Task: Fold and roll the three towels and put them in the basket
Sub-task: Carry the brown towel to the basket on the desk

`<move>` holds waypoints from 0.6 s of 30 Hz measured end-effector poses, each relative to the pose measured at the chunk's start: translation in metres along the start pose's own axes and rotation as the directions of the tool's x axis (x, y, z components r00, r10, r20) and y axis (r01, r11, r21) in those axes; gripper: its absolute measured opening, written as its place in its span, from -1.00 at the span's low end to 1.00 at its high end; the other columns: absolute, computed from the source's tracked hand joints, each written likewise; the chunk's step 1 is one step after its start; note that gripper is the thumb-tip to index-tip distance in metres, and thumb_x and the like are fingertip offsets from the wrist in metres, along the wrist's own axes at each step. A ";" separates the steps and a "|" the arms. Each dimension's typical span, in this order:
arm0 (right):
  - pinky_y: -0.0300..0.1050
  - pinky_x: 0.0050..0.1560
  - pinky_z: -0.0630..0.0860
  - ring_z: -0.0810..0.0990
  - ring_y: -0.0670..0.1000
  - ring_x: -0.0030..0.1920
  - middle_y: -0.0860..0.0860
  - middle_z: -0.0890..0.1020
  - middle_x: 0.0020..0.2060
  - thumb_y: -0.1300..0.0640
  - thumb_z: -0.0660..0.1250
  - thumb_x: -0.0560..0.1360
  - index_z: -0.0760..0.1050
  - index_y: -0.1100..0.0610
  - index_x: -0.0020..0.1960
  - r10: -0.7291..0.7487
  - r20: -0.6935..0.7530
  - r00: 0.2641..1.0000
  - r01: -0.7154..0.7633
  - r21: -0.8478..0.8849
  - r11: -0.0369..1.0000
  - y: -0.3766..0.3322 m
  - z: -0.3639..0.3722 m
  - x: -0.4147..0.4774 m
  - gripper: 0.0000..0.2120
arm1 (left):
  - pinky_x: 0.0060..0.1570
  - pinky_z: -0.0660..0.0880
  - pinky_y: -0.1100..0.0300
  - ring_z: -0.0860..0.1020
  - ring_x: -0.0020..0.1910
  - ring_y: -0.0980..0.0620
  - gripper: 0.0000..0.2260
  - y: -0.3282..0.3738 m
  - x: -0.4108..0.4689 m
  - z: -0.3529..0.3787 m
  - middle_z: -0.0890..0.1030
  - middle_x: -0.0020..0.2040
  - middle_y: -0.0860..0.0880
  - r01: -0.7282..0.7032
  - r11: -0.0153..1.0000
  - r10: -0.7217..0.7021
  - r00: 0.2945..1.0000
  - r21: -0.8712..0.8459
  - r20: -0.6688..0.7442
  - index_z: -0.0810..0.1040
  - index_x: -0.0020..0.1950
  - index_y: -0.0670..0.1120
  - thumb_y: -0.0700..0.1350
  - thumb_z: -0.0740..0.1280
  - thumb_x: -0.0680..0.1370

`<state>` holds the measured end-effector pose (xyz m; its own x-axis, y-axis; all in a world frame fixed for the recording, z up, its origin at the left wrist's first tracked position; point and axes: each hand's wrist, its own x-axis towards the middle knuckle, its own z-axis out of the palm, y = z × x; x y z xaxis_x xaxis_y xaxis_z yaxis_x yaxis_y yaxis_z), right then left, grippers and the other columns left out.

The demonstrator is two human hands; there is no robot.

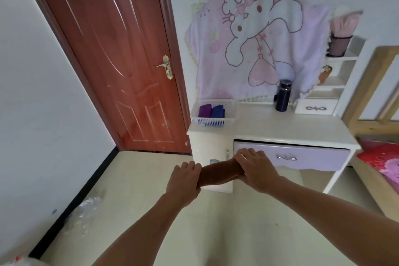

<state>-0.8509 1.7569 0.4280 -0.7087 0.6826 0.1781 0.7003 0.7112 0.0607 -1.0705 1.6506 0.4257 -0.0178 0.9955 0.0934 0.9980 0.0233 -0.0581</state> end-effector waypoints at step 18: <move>-0.16 0.05 0.35 0.53 -0.03 0.07 -0.09 0.58 0.10 -0.04 0.38 0.42 0.42 -0.03 0.16 0.153 0.086 0.984 -0.169 0.221 0.960 0.151 0.064 0.282 -0.66 | 0.07 0.50 0.13 0.54 0.02 0.03 -0.68 -0.105 0.337 0.064 0.59 0.07 0.02 -0.133 0.951 0.145 0.989 -0.280 0.023 0.42 0.20 0.03 0.02 0.38 0.49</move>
<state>-0.9507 2.0671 0.4248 -0.5977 0.7955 0.0999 0.7735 0.6049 -0.1890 -1.1848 1.9897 0.4001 0.1262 0.9901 0.0613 0.9680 -0.1365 0.2104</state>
